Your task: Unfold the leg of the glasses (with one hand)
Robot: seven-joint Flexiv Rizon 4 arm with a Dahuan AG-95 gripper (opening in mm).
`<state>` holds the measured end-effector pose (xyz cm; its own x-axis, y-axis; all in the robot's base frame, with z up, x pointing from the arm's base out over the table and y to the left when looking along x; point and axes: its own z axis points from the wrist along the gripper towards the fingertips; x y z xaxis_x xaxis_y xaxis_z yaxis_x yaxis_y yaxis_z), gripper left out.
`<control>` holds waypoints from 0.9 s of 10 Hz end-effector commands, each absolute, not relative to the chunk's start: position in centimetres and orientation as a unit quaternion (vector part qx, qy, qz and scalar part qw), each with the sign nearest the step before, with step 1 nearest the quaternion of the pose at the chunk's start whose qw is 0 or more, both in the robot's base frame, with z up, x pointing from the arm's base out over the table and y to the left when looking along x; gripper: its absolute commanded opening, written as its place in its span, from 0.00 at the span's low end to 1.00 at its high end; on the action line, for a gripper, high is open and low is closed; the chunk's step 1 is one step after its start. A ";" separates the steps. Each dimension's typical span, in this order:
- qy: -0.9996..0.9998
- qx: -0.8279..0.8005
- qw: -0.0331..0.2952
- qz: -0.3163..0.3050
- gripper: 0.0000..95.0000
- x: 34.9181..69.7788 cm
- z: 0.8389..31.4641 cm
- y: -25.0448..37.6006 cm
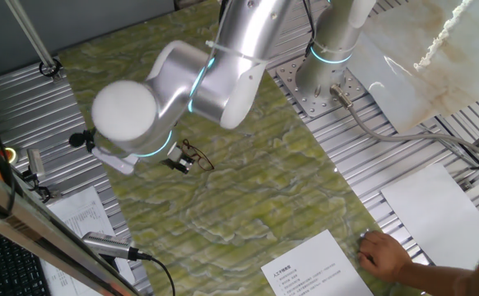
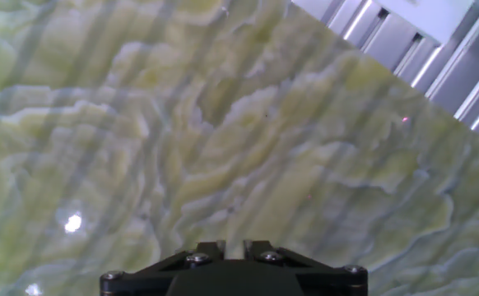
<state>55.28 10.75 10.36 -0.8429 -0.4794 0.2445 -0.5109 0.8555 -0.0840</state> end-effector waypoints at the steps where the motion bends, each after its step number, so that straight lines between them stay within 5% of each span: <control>1: -0.965 0.238 0.099 0.040 0.00 55.6 10.3 10.9; 5: -0.965 0.248 0.072 0.046 0.00 55.6 10.5 11.0; 9: -0.978 0.204 0.010 0.036 0.00 55.5 10.9 11.2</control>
<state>55.56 11.21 10.79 -0.9039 -0.4231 0.0627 -0.4267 0.9022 -0.0632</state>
